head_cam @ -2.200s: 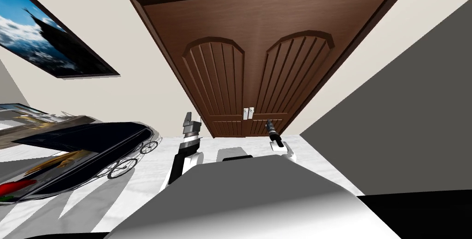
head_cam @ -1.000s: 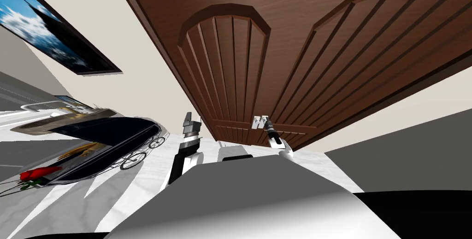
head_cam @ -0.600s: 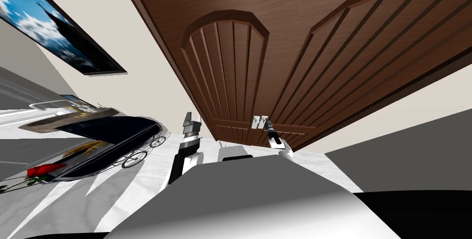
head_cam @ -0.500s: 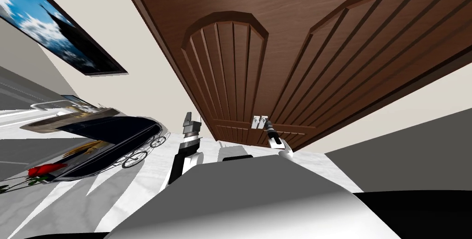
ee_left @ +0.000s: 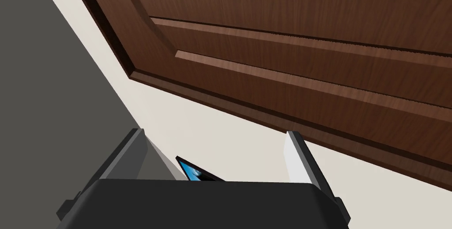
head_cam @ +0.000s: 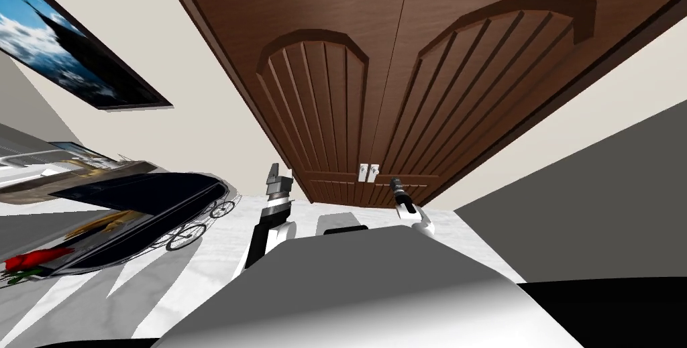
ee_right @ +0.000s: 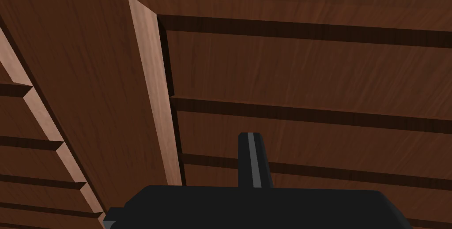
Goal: Pull the door open
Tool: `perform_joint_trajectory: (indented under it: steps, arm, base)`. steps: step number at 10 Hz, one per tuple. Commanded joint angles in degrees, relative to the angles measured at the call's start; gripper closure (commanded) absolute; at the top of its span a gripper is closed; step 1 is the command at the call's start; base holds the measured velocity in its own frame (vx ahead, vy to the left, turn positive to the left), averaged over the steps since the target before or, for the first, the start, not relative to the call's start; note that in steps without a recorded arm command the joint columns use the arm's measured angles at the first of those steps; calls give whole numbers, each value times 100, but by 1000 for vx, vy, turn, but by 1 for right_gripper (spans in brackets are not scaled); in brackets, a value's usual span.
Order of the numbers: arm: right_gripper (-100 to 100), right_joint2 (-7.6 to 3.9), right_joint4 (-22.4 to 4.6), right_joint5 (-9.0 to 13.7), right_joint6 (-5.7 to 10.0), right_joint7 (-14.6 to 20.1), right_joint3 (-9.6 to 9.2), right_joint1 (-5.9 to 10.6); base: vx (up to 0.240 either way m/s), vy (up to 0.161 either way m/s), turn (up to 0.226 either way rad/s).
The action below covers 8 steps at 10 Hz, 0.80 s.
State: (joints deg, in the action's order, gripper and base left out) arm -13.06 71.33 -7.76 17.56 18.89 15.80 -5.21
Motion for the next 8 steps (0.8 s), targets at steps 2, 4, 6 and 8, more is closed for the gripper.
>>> perform_joint_trajectory:
  steps: [2,4,6,8]
  arm:
    - [-100,30,112,-18,41,68,-118,-46]
    - [-100,60,208,-35,77,122,-227,-68]
    - [-100,49,252,-33,85,150,-265,-85]
    - [-100,-68,161,-2,24,129,-26,-192]
  base:
    - [-186,63,60]
    - [-198,124,49]
    - [-131,94,41]
    - [-29,-35,-174]
